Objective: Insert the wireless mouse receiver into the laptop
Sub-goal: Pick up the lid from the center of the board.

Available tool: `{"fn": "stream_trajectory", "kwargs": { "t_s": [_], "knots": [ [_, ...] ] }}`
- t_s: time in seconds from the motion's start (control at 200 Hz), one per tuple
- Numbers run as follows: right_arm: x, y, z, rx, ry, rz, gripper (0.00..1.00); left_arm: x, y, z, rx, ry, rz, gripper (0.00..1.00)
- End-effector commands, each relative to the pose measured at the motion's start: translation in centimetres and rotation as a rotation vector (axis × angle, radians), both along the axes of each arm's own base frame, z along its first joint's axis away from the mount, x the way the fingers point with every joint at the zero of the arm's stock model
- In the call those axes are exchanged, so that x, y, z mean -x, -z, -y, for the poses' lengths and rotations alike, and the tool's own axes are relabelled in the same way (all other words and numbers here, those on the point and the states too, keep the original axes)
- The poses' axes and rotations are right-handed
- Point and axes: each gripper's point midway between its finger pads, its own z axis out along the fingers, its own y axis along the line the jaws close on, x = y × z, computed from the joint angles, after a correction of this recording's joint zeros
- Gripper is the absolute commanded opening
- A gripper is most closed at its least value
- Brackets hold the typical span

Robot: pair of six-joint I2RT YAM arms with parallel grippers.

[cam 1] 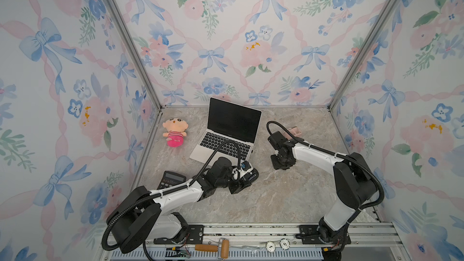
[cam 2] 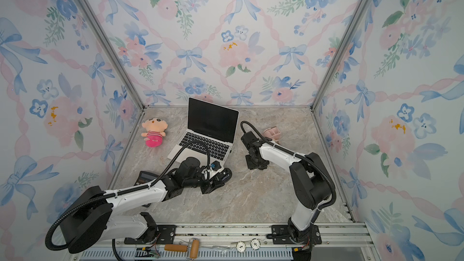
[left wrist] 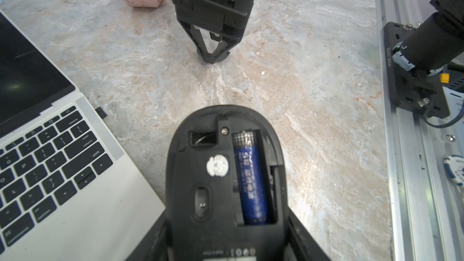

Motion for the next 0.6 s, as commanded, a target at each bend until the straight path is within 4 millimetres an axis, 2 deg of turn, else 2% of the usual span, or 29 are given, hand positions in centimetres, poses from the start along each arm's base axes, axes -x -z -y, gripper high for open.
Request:
{"fn": "stream_trajectory", "kwargs": {
  "t_s": [0.0, 0.46, 0.595],
  "knots": [
    [-0.8, -0.4, 0.5, 0.080, -0.011, 0.024, 0.42, -0.2, -1.2, 0.2, 0.002, 0.005, 0.045, 0.38],
    [-1.1, 2.7, 0.8, 0.130, -0.007, -0.037, 0.28, -0.2, -1.3, 0.0, -0.012, 0.001, 0.063, 0.38],
    [-0.7, 2.9, 1.0, 0.146, -0.011, -0.053, 0.18, -0.2, -1.4, 0.0, -0.012, 0.003, 0.068, 0.38]
  ]
}}
